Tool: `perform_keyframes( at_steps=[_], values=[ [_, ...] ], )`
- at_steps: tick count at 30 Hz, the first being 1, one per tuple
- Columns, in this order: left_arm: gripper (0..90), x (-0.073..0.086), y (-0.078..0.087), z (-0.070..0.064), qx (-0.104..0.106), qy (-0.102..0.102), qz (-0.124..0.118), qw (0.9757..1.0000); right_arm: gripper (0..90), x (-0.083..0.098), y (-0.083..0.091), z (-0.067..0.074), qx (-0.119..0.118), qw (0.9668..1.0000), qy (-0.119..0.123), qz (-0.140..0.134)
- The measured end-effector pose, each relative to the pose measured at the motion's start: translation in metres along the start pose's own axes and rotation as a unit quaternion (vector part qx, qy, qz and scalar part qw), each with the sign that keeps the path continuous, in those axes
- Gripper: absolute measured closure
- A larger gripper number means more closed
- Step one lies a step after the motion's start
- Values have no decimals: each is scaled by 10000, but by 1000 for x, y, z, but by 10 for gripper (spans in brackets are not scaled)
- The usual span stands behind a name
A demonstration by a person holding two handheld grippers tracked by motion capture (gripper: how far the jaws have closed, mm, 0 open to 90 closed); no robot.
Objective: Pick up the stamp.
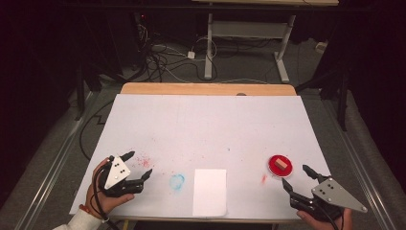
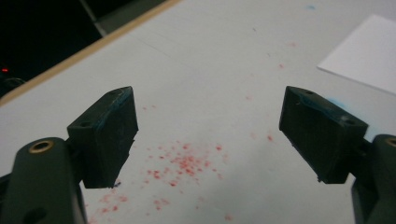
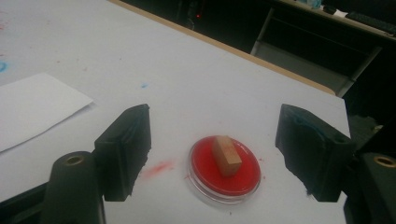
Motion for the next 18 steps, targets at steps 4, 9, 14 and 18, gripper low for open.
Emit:
perform_keyframes(
  at_steps=[4,9,14,18],
  values=[
    [192,2,-9,-1,101,-6,164,9998,230,1,-1,-2,-64,9999,82,103],
    [212,5,-8,-6,162,-159,268,9994,219,-1,-5,-3,-85,9995,214,225],
    [218,6,-8,-5,72,-135,270,9995,352,-5,-4,-18,-347,9963,423,656],
    [218,6,-8,-7,99,-124,355,9992,385,-16,-8,-39,-334,9927,327,1114]
  ],
)
Point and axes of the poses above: each handheld gripper's, and its own axes: y roughly backward along the jaws, x roughly out of its underside, z roughly to its left, the point moved 2 cm from there along -y, roughly forward along the jaws, and after that the axes turned 5 degrees about -y, right-handed, at the moved point
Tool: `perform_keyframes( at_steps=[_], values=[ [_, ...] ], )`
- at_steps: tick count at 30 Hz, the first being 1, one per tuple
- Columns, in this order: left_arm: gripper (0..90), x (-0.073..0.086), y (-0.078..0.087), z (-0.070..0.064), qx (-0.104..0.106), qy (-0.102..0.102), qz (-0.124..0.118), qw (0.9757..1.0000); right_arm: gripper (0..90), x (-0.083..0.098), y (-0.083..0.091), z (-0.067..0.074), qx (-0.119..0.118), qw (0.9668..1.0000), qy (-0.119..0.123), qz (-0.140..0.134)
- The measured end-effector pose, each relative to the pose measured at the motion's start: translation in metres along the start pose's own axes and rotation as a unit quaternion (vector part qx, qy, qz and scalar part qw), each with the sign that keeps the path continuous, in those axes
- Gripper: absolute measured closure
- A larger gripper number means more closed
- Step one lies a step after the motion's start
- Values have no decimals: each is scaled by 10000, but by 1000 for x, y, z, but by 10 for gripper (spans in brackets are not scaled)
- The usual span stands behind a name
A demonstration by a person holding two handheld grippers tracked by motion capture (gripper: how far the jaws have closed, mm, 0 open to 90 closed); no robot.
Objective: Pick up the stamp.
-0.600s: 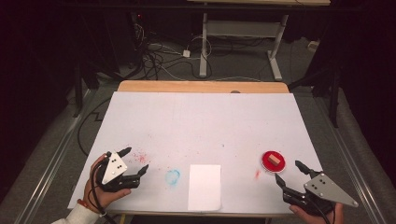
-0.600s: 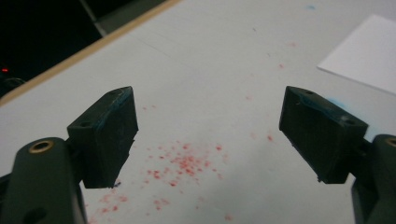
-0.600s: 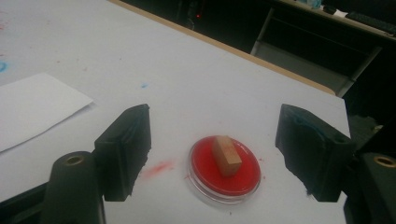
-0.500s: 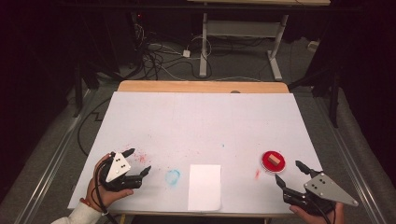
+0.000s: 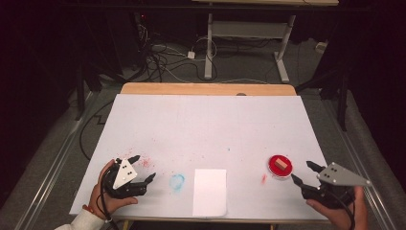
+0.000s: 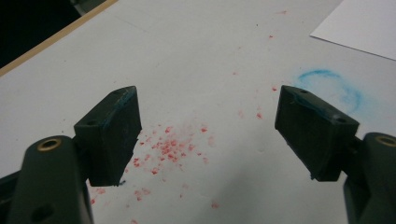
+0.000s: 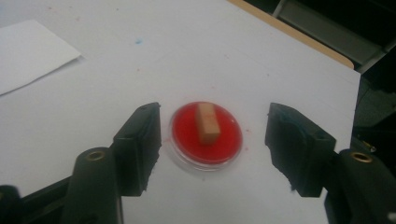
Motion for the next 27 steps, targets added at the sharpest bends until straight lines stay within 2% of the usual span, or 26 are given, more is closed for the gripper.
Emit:
perform_keyframes(
  at_steps=[2,3,4,5,7,9,14,16,20,23,24,26,27],
  values=[
    [218,1,-1,1,19,82,3,10000,381,-7,-5,-8,-84,9997,26,227],
    [218,0,-2,2,-6,40,-14,10000,380,-12,-9,-13,-30,9995,54,314],
    [218,1,-2,2,4,52,-8,10000,370,-16,-13,-16,-96,9989,-1,462],
    [218,0,-2,2,33,81,-7,10000,355,-20,-19,-20,-196,9977,-19,652],
    [218,0,-2,2,63,138,-26,9999,372,-27,-29,-26,-252,9952,-80,943],
    [217,0,-2,2,81,151,-23,9999,373,-33,-40,-28,-338,9929,-83,1136],
    [218,1,-1,2,116,156,-39,9998,441,-39,-63,-29,-574,9858,-182,1566],
    [218,2,-1,2,145,234,-25,9996,462,-39,-70,-27,-591,9837,-148,1694],
    [218,3,0,3,121,156,-20,9998,526,-37,-85,-23,-722,9780,-38,1956],
    [218,3,0,3,123,183,-23,9998,569,-33,-93,-18,-750,9739,58,2144],
    [218,4,0,3,153,248,10,9996,579,-31,-95,-18,-771,9723,70,2203],
    [218,4,0,3,156,248,20,9996,622,-29,-97,-18,-757,9720,29,2226],
    [218,4,-1,3,137,184,-9,9997,635,-27,-98,-18,-763,9715,32,2245]
  ],
)
Point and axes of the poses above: each handheld gripper's, and its own axes: y roughly backward along the jaws, x roughly out of its underside, z roughly to its left, the point moved 2 cm from there along -y, roughly forward along the jaws, and after that the axes turned 5 degrees about -y, right-handed, at the moved point
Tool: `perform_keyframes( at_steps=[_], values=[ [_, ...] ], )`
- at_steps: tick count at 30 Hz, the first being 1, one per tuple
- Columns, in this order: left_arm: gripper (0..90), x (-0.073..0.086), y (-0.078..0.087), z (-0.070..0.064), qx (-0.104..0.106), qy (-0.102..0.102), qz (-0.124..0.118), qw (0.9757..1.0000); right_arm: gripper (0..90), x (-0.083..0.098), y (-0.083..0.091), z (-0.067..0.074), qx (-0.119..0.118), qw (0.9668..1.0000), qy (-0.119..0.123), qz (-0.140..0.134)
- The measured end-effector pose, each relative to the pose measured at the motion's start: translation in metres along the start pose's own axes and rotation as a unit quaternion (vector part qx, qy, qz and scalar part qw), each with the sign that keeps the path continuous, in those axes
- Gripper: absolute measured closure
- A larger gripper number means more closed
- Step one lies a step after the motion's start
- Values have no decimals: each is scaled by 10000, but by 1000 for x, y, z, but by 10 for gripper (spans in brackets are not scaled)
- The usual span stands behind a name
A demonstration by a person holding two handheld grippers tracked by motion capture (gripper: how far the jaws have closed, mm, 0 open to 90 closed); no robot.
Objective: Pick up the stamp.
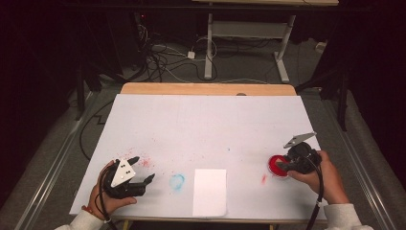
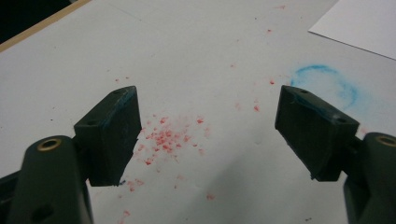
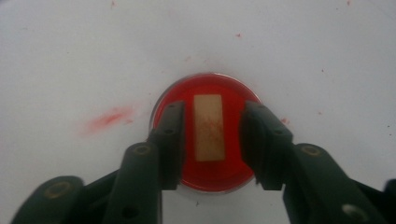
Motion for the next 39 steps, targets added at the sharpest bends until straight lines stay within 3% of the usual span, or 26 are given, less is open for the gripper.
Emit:
perform_keyframes(
  at_steps=[9,13,21,27,39],
  values=[
    [218,1,0,2,-25,21,12,10000,756,3,-11,0,-54,9999,136,69],
    [218,1,0,1,18,67,58,10000,764,3,-11,2,-39,9997,223,59],
    [218,1,-1,1,5,-17,71,10000,765,6,-11,1,-52,9998,166,-67],
    [218,1,-1,1,-4,-18,78,10000,765,5,1,-1,5,9990,35,-452],
    [218,1,0,1,-17,-58,77,10000,764,7,26,7,180,9928,-9,-1186]
  ],
)
Point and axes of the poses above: each handheld gripper's, and its own axes: y roughly backward along the jaws, x roughly out of its underside, z roughly to its left, the point moved 2 cm from there along -y, roughly forward along the jaws, and after that the axes turned 5 degrees about -y, right-handed, at the moved point
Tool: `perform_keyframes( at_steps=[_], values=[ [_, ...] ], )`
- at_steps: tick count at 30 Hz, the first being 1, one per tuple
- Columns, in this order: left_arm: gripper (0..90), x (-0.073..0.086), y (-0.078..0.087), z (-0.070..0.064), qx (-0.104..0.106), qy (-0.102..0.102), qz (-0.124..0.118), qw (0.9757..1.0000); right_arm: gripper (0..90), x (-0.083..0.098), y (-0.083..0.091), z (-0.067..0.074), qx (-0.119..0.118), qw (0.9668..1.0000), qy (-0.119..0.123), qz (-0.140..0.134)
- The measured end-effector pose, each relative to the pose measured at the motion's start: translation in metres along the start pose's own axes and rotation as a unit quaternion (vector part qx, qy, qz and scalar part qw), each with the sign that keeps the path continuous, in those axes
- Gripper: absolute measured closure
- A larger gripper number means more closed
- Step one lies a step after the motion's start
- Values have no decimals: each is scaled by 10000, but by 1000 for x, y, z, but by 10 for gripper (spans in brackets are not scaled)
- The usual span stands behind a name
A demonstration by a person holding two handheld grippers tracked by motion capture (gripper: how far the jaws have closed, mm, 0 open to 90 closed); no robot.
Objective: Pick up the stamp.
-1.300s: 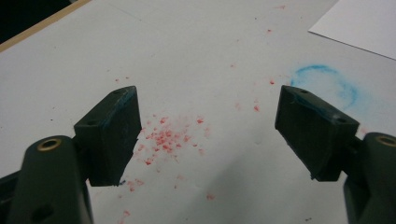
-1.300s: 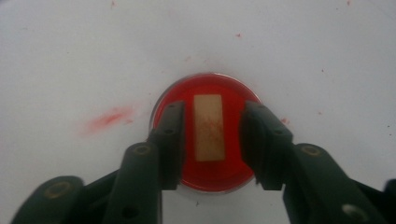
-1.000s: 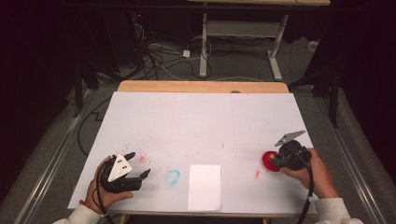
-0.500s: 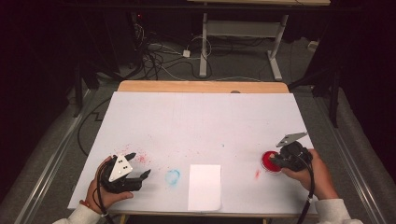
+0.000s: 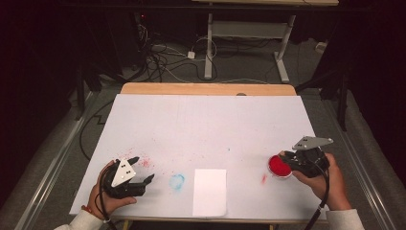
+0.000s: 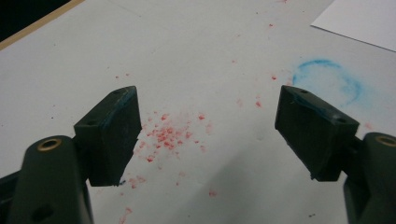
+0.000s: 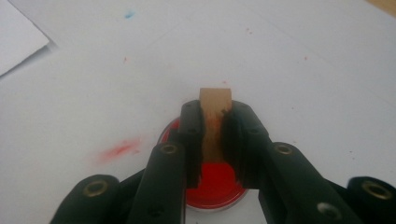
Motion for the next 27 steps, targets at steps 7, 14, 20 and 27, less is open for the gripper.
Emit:
perform_keyframes(
  at_steps=[7,14,20,27],
  values=[
    [218,1,0,-1,50,74,10,10000,764,-1,12,7,6,9998,62,-205],
    [218,2,-2,2,107,134,-2,9999,764,-5,20,4,18,9997,34,-255],
    [218,3,-4,3,148,125,19,9998,764,-6,20,6,15,9997,83,-226],
    [218,3,-4,1,149,101,26,9998,764,-8,26,9,-22,9996,125,-236]
  ],
)
Point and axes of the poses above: each handheld gripper's, and its own axes: y roughly backward along the jaws, x roughly out of its underside, z roughly to its left, the point moved 2 cm from there along -y, roughly forward along the jaws, and after that the axes turned 5 degrees about -y, right-handed, at the moved point
